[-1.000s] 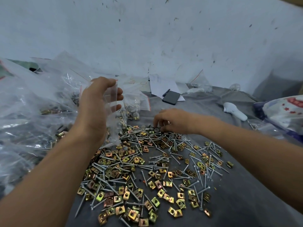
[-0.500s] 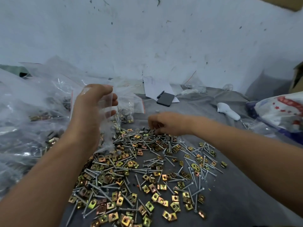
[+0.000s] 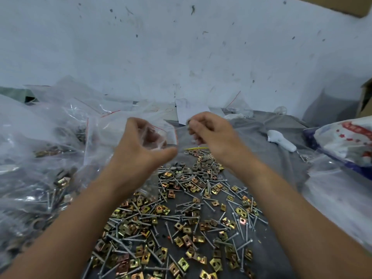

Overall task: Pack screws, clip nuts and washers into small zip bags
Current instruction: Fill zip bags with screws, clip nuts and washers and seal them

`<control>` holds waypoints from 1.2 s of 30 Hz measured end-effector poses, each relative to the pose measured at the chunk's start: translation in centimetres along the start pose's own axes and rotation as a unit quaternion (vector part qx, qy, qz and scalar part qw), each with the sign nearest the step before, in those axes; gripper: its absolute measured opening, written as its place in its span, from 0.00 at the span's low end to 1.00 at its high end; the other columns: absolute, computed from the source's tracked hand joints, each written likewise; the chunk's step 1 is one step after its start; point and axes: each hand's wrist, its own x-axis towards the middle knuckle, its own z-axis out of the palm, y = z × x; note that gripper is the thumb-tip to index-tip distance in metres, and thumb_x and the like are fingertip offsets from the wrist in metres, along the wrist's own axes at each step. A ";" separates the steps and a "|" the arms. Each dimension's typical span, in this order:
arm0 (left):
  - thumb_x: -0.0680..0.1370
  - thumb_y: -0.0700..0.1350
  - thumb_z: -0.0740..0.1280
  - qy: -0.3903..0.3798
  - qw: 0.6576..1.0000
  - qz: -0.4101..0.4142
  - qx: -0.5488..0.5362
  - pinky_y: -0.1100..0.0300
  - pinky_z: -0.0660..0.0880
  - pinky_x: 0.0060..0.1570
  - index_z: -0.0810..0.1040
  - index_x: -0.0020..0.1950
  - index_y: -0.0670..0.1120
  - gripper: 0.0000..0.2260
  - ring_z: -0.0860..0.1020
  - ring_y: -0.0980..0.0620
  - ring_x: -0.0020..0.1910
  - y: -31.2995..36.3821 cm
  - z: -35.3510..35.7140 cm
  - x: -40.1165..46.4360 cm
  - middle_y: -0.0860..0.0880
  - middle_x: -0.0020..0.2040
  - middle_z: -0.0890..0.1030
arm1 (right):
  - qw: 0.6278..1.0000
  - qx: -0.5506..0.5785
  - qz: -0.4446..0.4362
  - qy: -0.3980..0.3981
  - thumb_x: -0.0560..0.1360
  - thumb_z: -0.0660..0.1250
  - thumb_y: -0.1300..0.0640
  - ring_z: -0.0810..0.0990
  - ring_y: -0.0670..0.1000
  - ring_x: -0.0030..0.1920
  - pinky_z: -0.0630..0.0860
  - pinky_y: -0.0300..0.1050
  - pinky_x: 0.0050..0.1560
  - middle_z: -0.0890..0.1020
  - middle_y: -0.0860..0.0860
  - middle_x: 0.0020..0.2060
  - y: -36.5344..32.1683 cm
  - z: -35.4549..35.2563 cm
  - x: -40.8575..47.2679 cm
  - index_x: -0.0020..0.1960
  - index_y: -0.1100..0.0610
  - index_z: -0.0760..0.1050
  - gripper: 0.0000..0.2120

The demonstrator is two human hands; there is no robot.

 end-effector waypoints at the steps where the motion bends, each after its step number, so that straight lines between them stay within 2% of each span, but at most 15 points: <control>1: 0.71 0.47 0.82 -0.012 0.999 0.020 0.021 0.70 0.77 0.46 0.68 0.61 0.49 0.28 0.81 0.60 0.51 0.1 0.5 -0.2 0.48 0.54 0.81 | 0.998 0.057 -0.007 0.021 0.84 0.66 0.59 0.79 0.46 0.40 0.79 0.41 0.44 0.83 0.48 0.40 -1.0 0.0 -0.9 0.53 0.57 0.81 0.06; 4: 0.72 0.47 0.80 -0.034 0.995 0.059 0.066 0.72 0.76 0.50 0.66 0.60 0.50 0.26 0.79 0.60 0.52 0.0 1.3 -1.0 0.51 0.51 0.79 | 0.988 0.154 -0.014 0.028 0.85 0.64 0.58 0.76 0.46 0.38 0.77 0.40 0.40 0.81 0.47 0.37 -3.3 1.2 -3.1 0.51 0.57 0.81 0.08; 8: 0.73 0.48 0.80 -0.037 0.991 0.077 0.100 0.63 0.77 0.53 0.62 0.61 0.52 0.28 0.79 0.63 0.53 -0.4 1.9 -1.4 0.56 0.52 0.78 | 0.994 0.111 0.005 0.019 0.85 0.63 0.56 0.74 0.45 0.37 0.74 0.39 0.38 0.80 0.45 0.35 -4.4 1.7 -4.1 0.52 0.59 0.80 0.10; 12: 0.74 0.49 0.79 -0.031 0.989 0.094 0.112 0.56 0.78 0.56 0.61 0.60 0.53 0.28 0.79 0.60 0.53 -0.3 2.3 -1.8 0.57 0.52 0.77 | 0.998 0.065 0.003 0.013 0.85 0.63 0.53 0.74 0.41 0.35 0.71 0.38 0.40 0.78 0.42 0.33 -4.2 1.7 -4.8 0.51 0.59 0.82 0.12; 15: 0.73 0.51 0.79 -0.018 0.987 0.098 0.125 0.51 0.80 0.56 0.62 0.61 0.52 0.28 0.80 0.59 0.53 0.0 2.6 -2.0 0.56 0.52 0.78 | 0.999 0.033 -0.010 0.000 0.84 0.65 0.52 0.77 0.38 0.34 0.70 0.31 0.40 0.79 0.37 0.30 -3.9 2.1 -5.1 0.52 0.57 0.83 0.11; 18: 0.72 0.52 0.80 -0.005 0.989 0.087 0.121 0.45 0.81 0.56 0.63 0.61 0.51 0.29 0.81 0.56 0.53 0.2 2.8 -2.2 0.55 0.52 0.79 | 1.000 0.026 -0.015 -0.004 0.82 0.68 0.52 0.83 0.42 0.43 0.77 0.36 0.47 0.86 0.44 0.41 -3.9 2.4 -5.1 0.50 0.54 0.84 0.09; 20: 0.71 0.53 0.80 0.000 0.990 0.079 0.117 0.43 0.82 0.53 0.63 0.61 0.51 0.29 0.82 0.53 0.52 0.2 2.8 -2.3 0.54 0.52 0.79 | 1.000 0.013 -0.019 -0.018 0.81 0.70 0.52 0.83 0.41 0.42 0.80 0.40 0.46 0.86 0.44 0.40 -3.9 2.6 -5.3 0.49 0.52 0.85 0.06; 22: 0.71 0.54 0.79 0.004 0.990 0.072 0.122 0.43 0.81 0.49 0.63 0.61 0.51 0.30 0.82 0.53 0.50 0.0 2.9 -2.2 0.54 0.51 0.79 | 0.999 -0.039 -0.026 -0.020 0.79 0.73 0.51 0.82 0.43 0.40 0.82 0.45 0.42 0.85 0.46 0.40 -3.8 2.8 -5.3 0.47 0.50 0.85 0.05; 24: 0.71 0.54 0.79 0.010 0.988 0.070 0.137 0.48 0.80 0.45 0.63 0.62 0.51 0.30 0.80 0.59 0.46 -0.1 2.9 -2.1 0.55 0.49 0.77 | 0.993 -0.111 -0.039 -0.011 0.78 0.73 0.49 0.80 0.45 0.39 0.81 0.44 0.39 0.81 0.48 0.43 -3.8 2.9 -5.3 0.46 0.48 0.86 0.05; 27: 0.71 0.54 0.81 0.014 0.988 0.061 0.141 0.54 0.79 0.45 0.63 0.61 0.52 0.30 0.80 0.62 0.45 -0.3 2.9 -1.9 0.56 0.48 0.78 | 0.970 -0.229 -0.080 -0.022 0.81 0.67 0.43 0.79 0.43 0.43 0.76 0.42 0.44 0.79 0.46 0.44 -4.0 2.2 -5.3 0.50 0.45 0.86 0.10; 29: 0.71 0.54 0.81 0.021 0.989 0.049 0.136 0.54 0.82 0.48 0.64 0.61 0.52 0.31 0.81 0.59 0.46 -0.4 2.7 -1.8 0.55 0.48 0.79 | 0.982 -0.173 -0.070 0.002 0.83 0.62 0.41 0.80 0.40 0.44 0.75 0.41 0.45 0.82 0.45 0.44 -3.9 1.3 -5.0 0.53 0.45 0.86 0.15; 31: 0.70 0.54 0.81 0.028 0.991 0.039 0.123 0.49 0.82 0.52 0.64 0.62 0.51 0.31 0.82 0.56 0.48 -0.4 2.5 -1.7 0.54 0.49 0.80 | 0.994 -0.047 -0.048 0.081 0.85 0.61 0.42 0.79 0.38 0.39 0.76 0.38 0.43 0.84 0.44 0.41 -3.2 -0.1 -4.7 0.52 0.45 0.86 0.16; 32: 0.70 0.55 0.81 0.031 0.992 0.036 0.116 0.46 0.83 0.52 0.65 0.63 0.51 0.31 0.82 0.53 0.48 -0.4 2.3 -1.7 0.53 0.49 0.80 | 0.992 -0.025 -0.043 0.120 0.85 0.61 0.44 0.78 0.39 0.37 0.76 0.39 0.42 0.84 0.45 0.40 -2.6 -0.8 -4.5 0.52 0.47 0.86 0.16; 34: 0.70 0.56 0.79 0.038 0.994 0.026 0.102 0.43 0.84 0.51 0.65 0.64 0.50 0.31 0.83 0.50 0.49 -0.3 2.1 -1.7 0.52 0.50 0.80 | 0.979 -0.132 -0.023 0.151 0.84 0.63 0.47 0.79 0.40 0.36 0.76 0.42 0.41 0.85 0.44 0.40 -0.5 -1.8 -4.4 0.50 0.48 0.86 0.13; 36: 0.71 0.54 0.79 0.058 0.993 0.023 0.099 0.45 0.83 0.52 0.65 0.64 0.49 0.30 0.82 0.51 0.50 -0.2 2.1 -1.3 0.50 0.51 0.80 | 0.953 -0.285 0.016 0.102 0.82 0.68 0.50 0.82 0.43 0.42 0.78 0.46 0.46 0.86 0.46 0.44 1.6 -2.2 -4.2 0.51 0.49 0.86 0.08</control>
